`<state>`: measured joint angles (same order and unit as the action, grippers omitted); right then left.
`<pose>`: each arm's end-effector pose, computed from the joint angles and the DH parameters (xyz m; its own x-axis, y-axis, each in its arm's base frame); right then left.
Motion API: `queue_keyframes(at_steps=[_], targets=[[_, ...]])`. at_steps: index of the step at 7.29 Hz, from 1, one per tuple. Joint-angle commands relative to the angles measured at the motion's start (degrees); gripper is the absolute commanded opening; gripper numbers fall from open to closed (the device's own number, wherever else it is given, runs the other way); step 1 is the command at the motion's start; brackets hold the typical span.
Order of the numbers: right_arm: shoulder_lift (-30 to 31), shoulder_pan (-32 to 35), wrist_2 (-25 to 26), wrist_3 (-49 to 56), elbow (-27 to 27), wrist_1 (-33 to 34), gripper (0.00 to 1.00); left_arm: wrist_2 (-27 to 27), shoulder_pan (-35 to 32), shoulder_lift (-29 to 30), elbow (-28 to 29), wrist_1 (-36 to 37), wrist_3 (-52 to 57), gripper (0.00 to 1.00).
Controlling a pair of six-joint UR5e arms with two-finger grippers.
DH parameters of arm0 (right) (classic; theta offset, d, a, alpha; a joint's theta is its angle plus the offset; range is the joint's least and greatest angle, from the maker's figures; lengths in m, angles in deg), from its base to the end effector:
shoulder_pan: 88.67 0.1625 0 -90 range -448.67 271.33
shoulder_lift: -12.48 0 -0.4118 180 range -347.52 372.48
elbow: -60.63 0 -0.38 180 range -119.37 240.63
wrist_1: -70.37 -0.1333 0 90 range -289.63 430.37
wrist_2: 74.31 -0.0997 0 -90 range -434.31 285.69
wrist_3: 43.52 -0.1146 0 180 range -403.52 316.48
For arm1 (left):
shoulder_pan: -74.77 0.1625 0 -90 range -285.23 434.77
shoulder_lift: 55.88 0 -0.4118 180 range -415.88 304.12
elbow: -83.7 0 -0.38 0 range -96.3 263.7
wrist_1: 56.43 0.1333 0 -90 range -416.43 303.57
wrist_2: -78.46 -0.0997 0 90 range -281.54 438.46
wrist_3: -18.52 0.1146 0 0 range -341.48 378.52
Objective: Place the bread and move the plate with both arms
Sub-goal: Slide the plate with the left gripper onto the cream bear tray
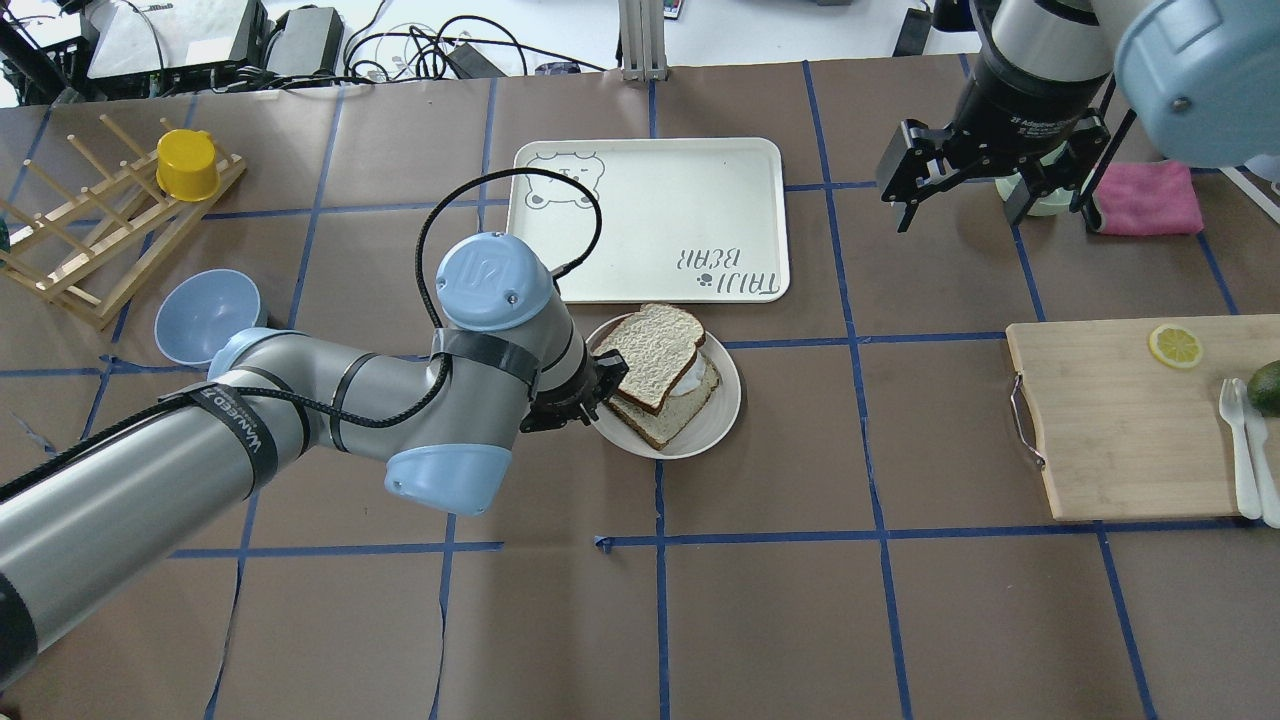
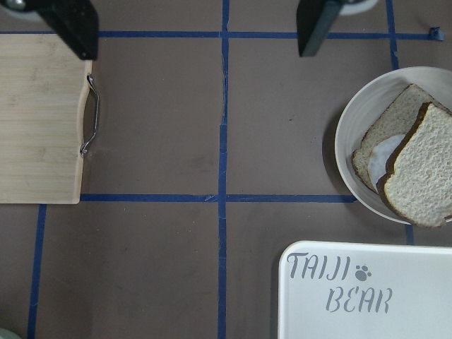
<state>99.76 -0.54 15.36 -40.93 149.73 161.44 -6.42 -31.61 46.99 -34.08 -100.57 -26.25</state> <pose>0.1177 -0.5016 0.4459 -0.9999 -0.0125 -0.0063 -0.0126 0.9998 0.0128 -0.2758 -0.4293 0.2118 -0.8746 -0.4680 0.1270 -0.4720 0.8816 -0.0019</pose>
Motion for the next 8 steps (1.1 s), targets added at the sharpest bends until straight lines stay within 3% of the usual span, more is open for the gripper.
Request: queue_keyframes(at_steps=[1,3,4,8], targets=[[-0.3,0.3,-0.2,-1.3,-0.3,-0.1,1.00,2.2,3.0,-2.2,0.1,2.4,4.8,0.00],[0.9,0.2,-1.8,-1.3,-0.4,-2.6,1.00,5.1,6.3,-2.0,2.2,3.7,8.5,0.00],[0.6,0.4,-0.1,-1.4,0.0,-2.7,1.00,6.0,7.8,-0.2,5.0,3.4,10.4,0.00],[0.1,0.1,0.3,-0.8,0.2,-8.0,1.00,7.5,8.4,15.2,21.8,3.0,14.6,0.00]])
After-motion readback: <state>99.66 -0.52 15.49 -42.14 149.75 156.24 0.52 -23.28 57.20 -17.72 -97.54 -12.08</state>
